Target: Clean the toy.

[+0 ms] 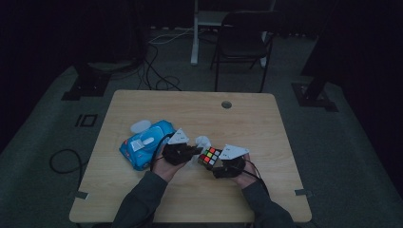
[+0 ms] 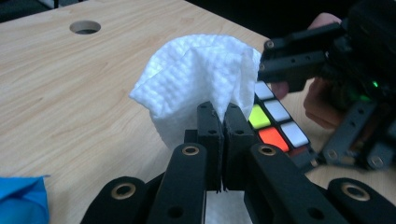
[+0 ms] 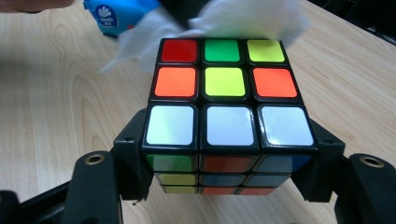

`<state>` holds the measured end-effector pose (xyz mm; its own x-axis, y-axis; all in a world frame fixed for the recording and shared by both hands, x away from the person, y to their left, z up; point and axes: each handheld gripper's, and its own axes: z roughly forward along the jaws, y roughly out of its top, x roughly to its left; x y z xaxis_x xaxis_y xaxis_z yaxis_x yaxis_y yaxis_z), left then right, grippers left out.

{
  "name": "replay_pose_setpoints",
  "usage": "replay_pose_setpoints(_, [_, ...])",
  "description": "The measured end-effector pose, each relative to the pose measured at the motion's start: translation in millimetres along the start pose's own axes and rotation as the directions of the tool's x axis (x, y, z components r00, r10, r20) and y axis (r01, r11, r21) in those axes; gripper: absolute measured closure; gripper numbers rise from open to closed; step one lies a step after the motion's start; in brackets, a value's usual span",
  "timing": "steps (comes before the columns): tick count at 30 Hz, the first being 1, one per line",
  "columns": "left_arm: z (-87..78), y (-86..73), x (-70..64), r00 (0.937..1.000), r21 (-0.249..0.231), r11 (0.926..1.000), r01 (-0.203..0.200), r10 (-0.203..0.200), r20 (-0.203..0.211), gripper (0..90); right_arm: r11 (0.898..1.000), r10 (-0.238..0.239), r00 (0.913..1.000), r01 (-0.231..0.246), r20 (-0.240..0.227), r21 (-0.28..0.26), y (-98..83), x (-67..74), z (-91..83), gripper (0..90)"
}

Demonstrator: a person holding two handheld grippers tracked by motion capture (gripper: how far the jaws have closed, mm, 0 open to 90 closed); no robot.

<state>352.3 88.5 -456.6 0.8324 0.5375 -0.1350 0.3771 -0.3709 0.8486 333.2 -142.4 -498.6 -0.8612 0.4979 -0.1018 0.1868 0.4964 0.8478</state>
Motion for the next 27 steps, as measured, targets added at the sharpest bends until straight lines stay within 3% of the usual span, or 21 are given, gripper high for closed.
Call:
replay_pose_setpoints(12, [9.0,-0.9,11.3,0.9994,-0.002,0.9995,0.033,-0.033,0.007,88.7,0.999,-0.036,0.9988,0.035,-0.032,-0.032,3.2,6.6,-1.9,34.7])
replay_pose_setpoints(27, [19.5,-18.0,12.5,0.9983,0.05,0.9973,0.055,-0.056,0.017,88.6,0.997,0.013,0.9998,-0.014,-0.013,-0.076,1.5,-2.9,-10.9,34.7])
